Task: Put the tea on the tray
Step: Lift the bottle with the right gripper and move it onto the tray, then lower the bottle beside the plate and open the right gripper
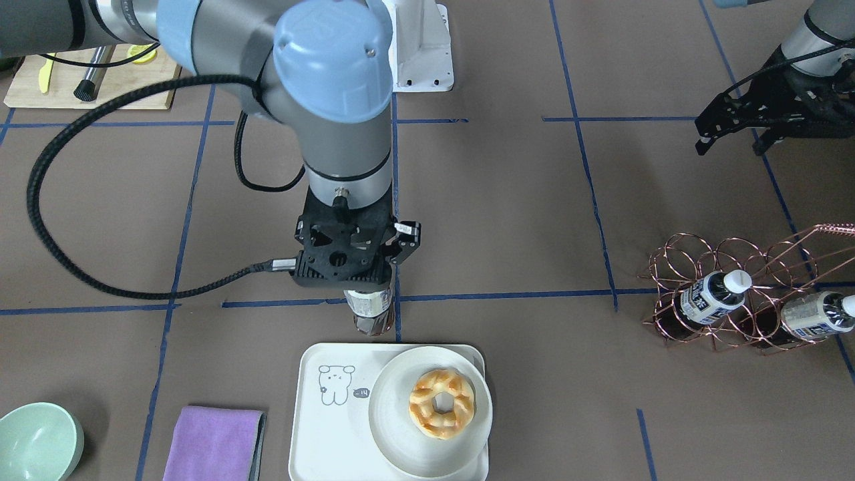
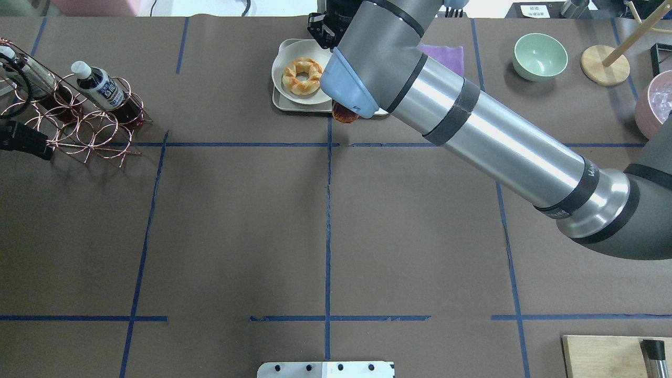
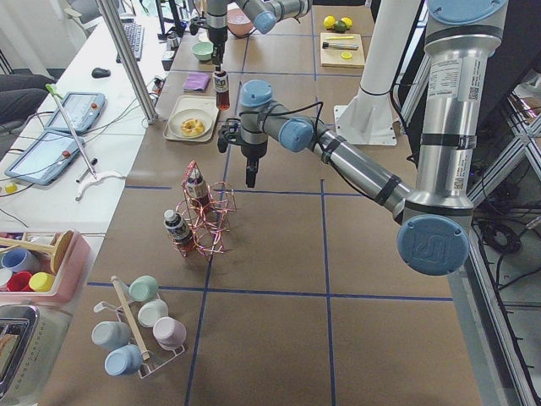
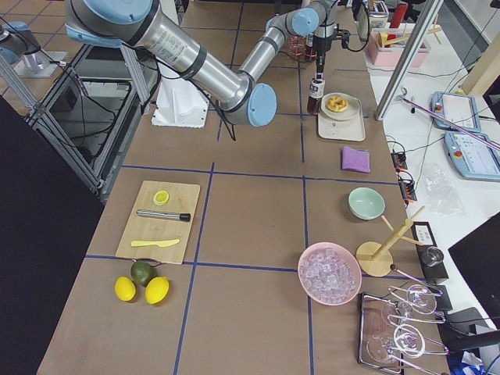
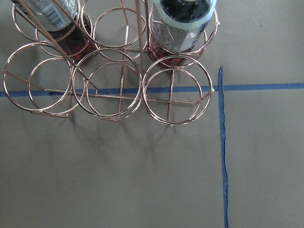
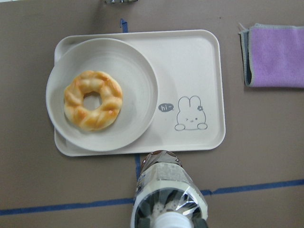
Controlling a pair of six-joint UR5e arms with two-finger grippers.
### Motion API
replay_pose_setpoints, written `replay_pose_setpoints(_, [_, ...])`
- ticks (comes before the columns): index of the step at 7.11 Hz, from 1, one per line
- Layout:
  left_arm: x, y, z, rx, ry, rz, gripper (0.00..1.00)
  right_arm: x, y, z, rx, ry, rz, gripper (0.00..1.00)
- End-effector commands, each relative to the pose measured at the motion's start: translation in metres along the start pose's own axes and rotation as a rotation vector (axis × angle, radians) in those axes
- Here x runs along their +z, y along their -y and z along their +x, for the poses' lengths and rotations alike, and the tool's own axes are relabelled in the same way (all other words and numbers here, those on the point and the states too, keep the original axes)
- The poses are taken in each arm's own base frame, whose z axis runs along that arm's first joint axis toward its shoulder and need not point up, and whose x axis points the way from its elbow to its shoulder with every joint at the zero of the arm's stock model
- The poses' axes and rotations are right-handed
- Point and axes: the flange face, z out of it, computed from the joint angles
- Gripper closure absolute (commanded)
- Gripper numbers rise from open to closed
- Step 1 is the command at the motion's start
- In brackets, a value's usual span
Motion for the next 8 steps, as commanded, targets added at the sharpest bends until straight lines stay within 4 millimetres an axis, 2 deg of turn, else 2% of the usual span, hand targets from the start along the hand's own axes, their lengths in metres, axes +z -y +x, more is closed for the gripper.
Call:
replay_pose_setpoints(1, [-0.001, 0.001, 0.001, 0.002, -0.003, 0.001, 0.00, 0.019, 0.065, 0.046, -0.035, -0.017, -0.038, 1.00])
replay_pose_setpoints(2, [-0.001, 0.001, 0.002, 0.002, -0.004, 0.003, 0.00, 0.023, 0.087, 0.056, -0.036, -0.041, -0.047, 1.00])
replay_pose_setpoints(3, [-0.002, 0.002, 0.004, 0.004, -0.006, 0.005, 0.00, 0.034, 0.104, 0.054, -0.042, -0.031, -0.035, 1.00])
replay_pose_setpoints(4, [-0.002, 0.002, 0.004, 0.005, -0.006, 0.004, 0.00, 0.046, 0.110, 0.057, -0.041, -0.020, -0.025, 1.00])
replay_pose_setpoints(7, [-0.003, 0.004, 0.007, 0.010, -0.009, 0.008, 0.00, 0.053, 0.106, 0.054, -0.046, -0.021, -0.032, 1.00])
replay_pose_setpoints(8, [-0.003, 0.004, 0.007, 0.010, -0.009, 0.008, 0.00, 0.056, 0.101, 0.047, -0.036, -0.008, -0.029, 0.97])
